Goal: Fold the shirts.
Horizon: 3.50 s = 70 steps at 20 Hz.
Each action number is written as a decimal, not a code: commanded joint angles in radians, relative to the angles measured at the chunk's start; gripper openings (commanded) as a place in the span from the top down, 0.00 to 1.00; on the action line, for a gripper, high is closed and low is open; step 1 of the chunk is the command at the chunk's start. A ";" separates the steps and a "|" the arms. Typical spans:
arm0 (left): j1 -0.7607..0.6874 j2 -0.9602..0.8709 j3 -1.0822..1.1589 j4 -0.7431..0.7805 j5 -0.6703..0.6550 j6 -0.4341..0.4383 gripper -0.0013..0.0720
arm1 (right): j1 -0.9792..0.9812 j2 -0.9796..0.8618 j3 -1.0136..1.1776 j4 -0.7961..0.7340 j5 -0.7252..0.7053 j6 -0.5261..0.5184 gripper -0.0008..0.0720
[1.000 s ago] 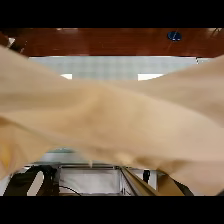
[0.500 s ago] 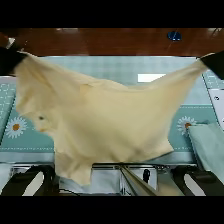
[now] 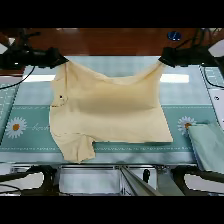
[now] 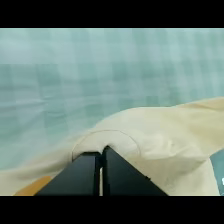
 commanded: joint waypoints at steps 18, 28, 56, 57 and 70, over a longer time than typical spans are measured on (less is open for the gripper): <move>0.572 0.407 -0.882 0.231 -0.180 -0.016 0.29 | -0.478 0.689 -0.898 -0.027 0.280 -0.041 0.42; 0.571 0.298 -0.881 0.288 -0.278 -0.032 0.29 | -0.476 0.785 -0.994 0.060 0.353 -0.107 0.42; 0.430 0.163 -0.896 0.197 -0.216 0.060 0.95 | -0.476 0.515 -1.056 -0.121 0.373 0.010 0.42; 0.430 0.163 -0.896 0.197 -0.216 0.060 0.95 | -0.476 0.497 -1.056 -0.090 0.336 0.009 0.42; 0.431 0.180 -0.846 -0.003 -0.237 0.123 0.95 | -0.274 0.369 -0.949 0.274 0.263 -0.229 0.96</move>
